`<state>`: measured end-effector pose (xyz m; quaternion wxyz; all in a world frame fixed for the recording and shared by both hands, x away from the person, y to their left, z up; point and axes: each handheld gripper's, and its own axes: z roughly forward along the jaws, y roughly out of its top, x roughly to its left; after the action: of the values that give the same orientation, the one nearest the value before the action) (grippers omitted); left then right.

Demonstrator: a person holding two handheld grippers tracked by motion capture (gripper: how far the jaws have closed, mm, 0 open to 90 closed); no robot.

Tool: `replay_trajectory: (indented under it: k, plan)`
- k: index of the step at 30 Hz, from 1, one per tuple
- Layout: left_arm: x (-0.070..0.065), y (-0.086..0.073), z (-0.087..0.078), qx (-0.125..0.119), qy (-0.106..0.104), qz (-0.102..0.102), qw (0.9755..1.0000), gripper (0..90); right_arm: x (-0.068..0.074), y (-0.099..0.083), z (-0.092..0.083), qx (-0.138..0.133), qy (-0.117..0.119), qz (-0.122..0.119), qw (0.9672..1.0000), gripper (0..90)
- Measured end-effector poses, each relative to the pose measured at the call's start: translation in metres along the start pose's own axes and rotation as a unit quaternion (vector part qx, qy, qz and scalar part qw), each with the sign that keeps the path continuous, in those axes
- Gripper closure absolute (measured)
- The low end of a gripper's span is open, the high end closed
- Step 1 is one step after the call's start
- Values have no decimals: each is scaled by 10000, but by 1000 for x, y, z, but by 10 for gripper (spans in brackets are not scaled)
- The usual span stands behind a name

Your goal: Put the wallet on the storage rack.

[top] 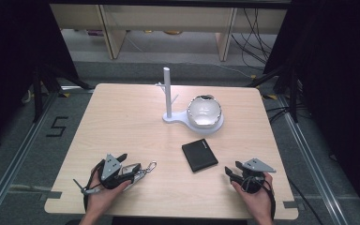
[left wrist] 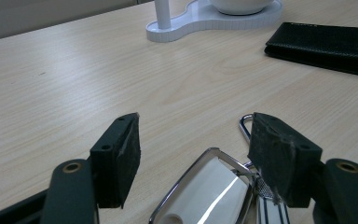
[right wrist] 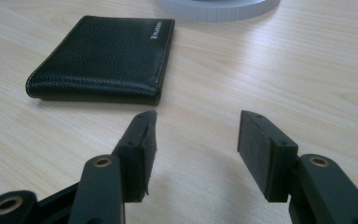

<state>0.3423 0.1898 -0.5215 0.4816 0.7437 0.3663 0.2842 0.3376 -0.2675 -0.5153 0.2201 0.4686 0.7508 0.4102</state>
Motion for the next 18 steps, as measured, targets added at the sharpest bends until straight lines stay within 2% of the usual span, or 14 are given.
replay_trajectory:
  k: [2, 3, 5, 6, 11, 13, 15, 16, 18]
  plan:
    - [0, 0, 0, 12, 4, 2, 10000, 327, 1, 0, 0, 75, 68, -77, 9999, 492]
    - [0, 0, 1, -3, -21, 12, 10000, 327, 2, 0, 0, 71, 28, -87, 9999, 504]
    - [0, 0, 2, 21, -43, 53, 10000, 327, 2, 1, 1, 42, 64, -300, 9995, 525]
    - [-1, 0, 2, 29, -32, 44, 10000, 327, 5, 0, 1, 40, 79, -318, 9995, 535]
    - [-2, 1, 4, 101, -26, 119, 9999, 327, 14, 5, 0, 177, 82, -849, 9962, 586]
    - [-3, 1, 3, 153, -8, 140, 9998, 327, 18, 10, 0, 262, 136, -1118, 9933, 592]
    - [-3, 1, 4, 105, -49, 167, 9998, 327, 22, 15, 2, 359, 197, -1504, 9878, 592]
    - [-3, 1, 3, 99, -24, 155, 9998, 327, 24, 17, 3, 392, 219, -1570, 9866, 591]
    - [-3, 1, 2, 64, -32, 133, 9999, 327, 29, 22, 6, 608, 316, -1849, 9804, 578]
